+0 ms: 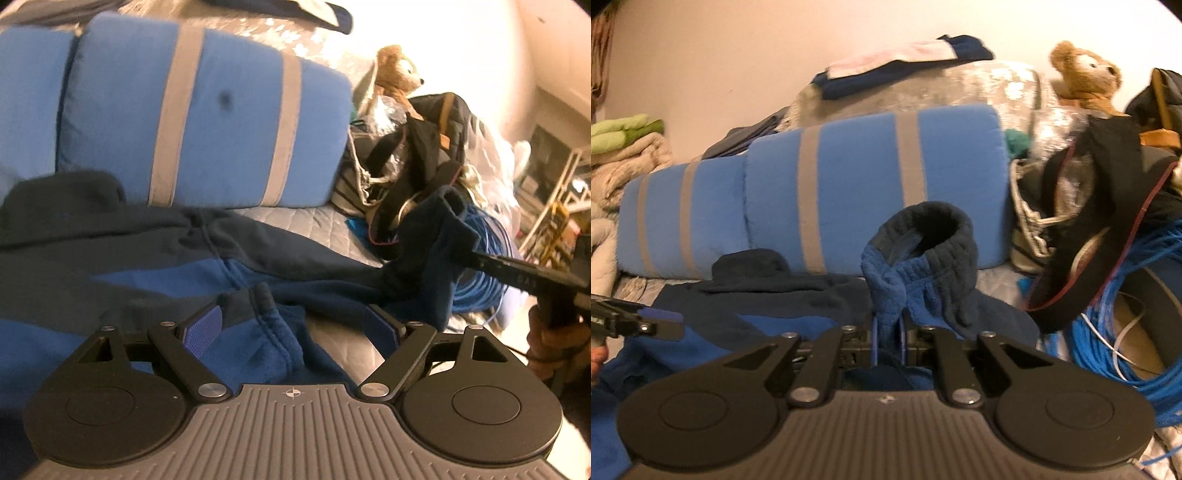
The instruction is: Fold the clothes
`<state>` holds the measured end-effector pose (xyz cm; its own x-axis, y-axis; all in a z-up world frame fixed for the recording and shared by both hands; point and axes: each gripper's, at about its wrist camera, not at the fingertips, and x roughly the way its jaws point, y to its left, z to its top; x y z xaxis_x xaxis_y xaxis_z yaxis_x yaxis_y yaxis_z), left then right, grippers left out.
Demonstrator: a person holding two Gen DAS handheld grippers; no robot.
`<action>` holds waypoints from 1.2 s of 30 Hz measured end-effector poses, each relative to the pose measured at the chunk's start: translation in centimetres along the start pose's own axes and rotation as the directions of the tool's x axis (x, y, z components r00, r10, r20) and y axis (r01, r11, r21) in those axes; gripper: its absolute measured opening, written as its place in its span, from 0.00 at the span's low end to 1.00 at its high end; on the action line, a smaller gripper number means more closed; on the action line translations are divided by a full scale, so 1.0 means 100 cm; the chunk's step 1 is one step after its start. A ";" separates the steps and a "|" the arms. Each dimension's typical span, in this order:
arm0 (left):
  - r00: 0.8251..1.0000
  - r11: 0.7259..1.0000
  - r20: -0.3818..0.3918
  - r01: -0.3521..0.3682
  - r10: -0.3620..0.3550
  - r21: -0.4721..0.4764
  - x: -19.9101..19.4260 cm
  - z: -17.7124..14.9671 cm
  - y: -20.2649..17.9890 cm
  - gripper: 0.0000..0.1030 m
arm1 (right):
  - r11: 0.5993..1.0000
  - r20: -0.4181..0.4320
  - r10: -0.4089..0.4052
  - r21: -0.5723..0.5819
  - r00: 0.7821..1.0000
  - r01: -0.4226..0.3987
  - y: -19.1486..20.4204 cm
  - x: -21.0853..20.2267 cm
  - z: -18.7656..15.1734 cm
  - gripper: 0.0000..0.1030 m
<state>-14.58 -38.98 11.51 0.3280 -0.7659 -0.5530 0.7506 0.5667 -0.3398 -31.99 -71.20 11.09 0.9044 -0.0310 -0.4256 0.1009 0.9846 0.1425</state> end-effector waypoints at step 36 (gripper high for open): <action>0.980 0.832 0.060 0.193 -0.189 -0.520 0.005 0.000 0.091 0.82 | 0.895 -0.095 0.020 -0.441 0.995 -0.060 0.161 0.066 -0.015 0.11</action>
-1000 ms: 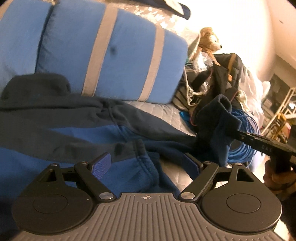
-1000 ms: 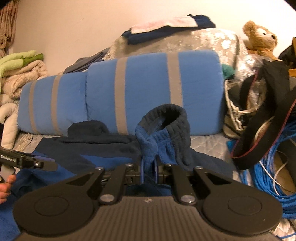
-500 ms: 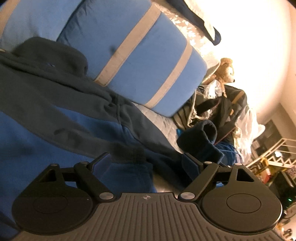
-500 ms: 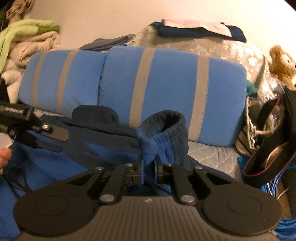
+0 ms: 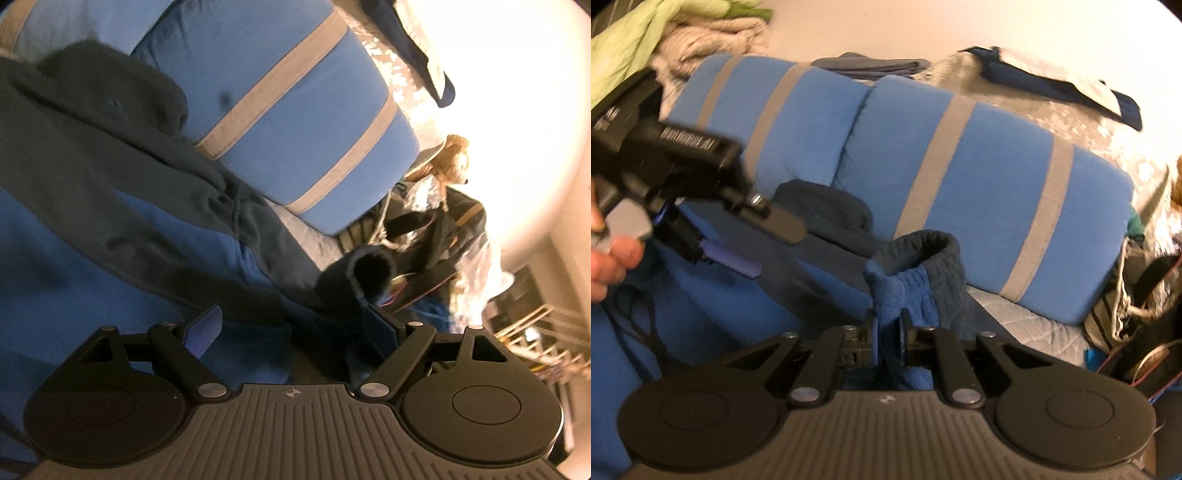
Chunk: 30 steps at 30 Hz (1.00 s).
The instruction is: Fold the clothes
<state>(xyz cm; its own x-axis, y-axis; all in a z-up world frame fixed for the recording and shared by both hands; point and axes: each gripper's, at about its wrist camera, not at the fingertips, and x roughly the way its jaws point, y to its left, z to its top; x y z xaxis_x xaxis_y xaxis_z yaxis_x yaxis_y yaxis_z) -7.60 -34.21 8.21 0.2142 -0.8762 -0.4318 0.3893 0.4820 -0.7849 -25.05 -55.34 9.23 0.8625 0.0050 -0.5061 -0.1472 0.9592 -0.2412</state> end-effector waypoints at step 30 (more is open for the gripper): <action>0.981 0.948 -0.181 0.006 -0.067 -0.317 0.023 -0.010 0.046 0.50 | 0.615 0.075 -0.036 -0.785 0.997 0.082 0.137 0.007 -0.031 0.10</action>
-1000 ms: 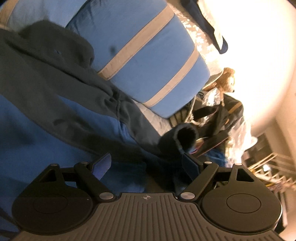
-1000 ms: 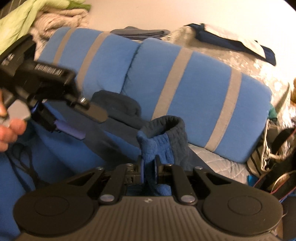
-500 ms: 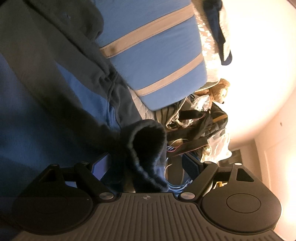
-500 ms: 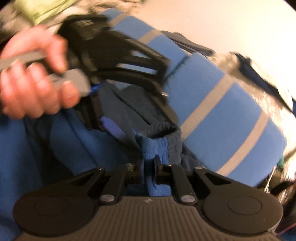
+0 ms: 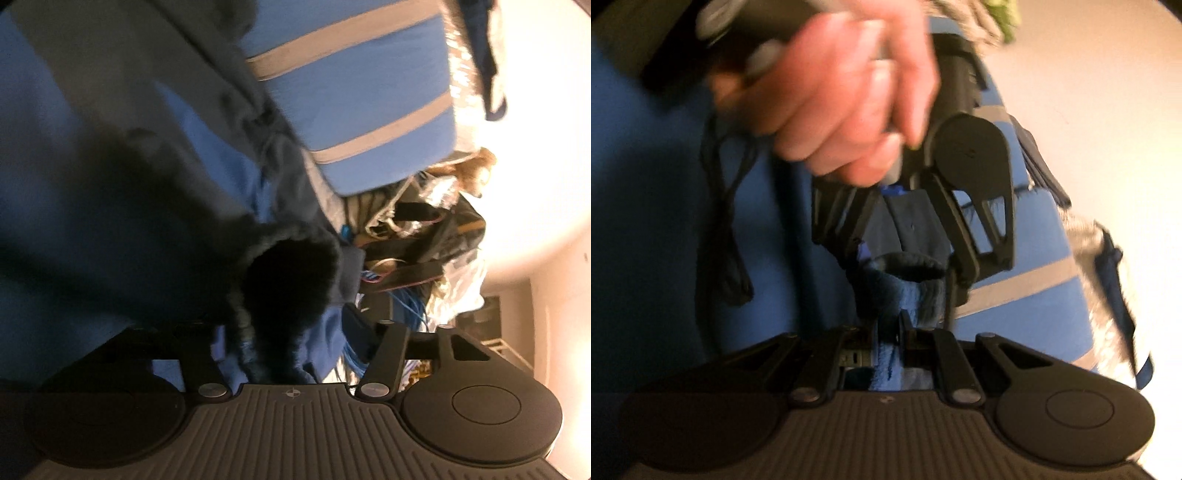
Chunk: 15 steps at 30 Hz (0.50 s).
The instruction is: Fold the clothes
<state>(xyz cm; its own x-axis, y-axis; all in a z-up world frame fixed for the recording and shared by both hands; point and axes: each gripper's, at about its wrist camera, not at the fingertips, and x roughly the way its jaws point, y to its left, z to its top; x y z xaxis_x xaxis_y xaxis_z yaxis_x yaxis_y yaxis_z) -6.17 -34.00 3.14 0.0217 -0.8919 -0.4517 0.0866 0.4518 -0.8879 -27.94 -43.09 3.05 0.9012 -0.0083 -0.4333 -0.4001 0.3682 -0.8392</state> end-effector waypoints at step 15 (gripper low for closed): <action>0.992 0.992 0.008 0.124 -0.124 -0.029 -0.007 -0.003 0.002 0.15 | 0.998 -0.051 -0.067 0.001 0.996 0.067 -0.006 0.004 -0.002 0.61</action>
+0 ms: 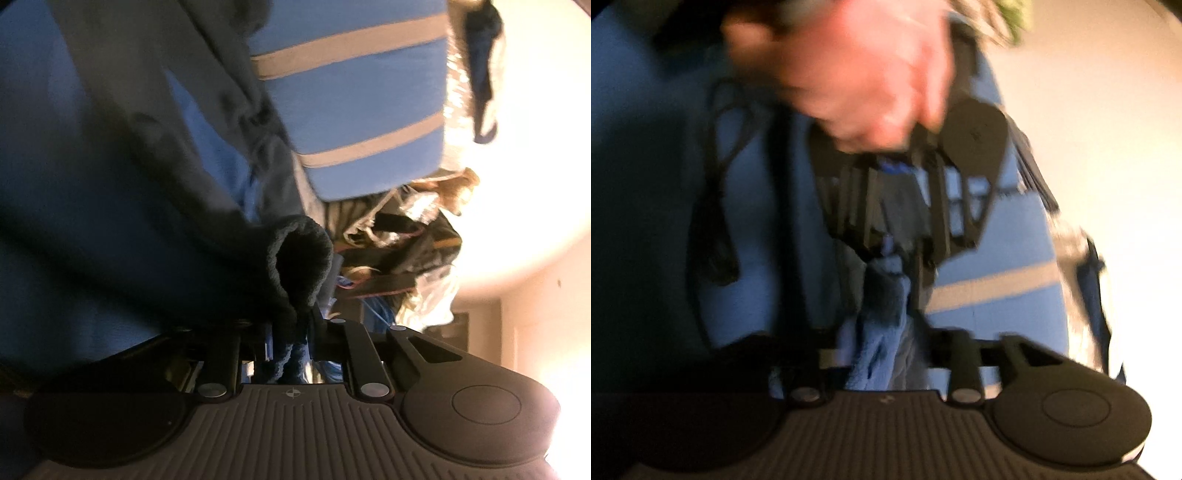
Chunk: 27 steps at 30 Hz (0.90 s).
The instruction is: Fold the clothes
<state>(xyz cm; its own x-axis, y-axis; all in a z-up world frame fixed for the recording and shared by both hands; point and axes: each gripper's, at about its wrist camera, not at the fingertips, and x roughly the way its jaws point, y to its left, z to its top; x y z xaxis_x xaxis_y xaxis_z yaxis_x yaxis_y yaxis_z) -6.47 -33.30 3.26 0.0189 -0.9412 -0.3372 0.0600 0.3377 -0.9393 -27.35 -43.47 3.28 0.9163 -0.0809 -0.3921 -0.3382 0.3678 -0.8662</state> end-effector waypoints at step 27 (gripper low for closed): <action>0.985 0.936 0.171 -0.060 0.000 0.346 -0.045 0.013 -0.165 0.14 | 0.704 -0.151 0.051 0.706 0.987 0.072 -0.088 -0.007 -0.153 0.99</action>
<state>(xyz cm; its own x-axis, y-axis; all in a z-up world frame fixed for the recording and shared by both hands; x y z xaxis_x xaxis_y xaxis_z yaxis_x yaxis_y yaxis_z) -6.21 -34.60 20.34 0.1894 -0.9278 -0.3214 0.4005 0.3719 -0.8374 -28.32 -60.80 6.46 0.8553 -0.2008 -0.4777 -0.0212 0.9075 -0.4194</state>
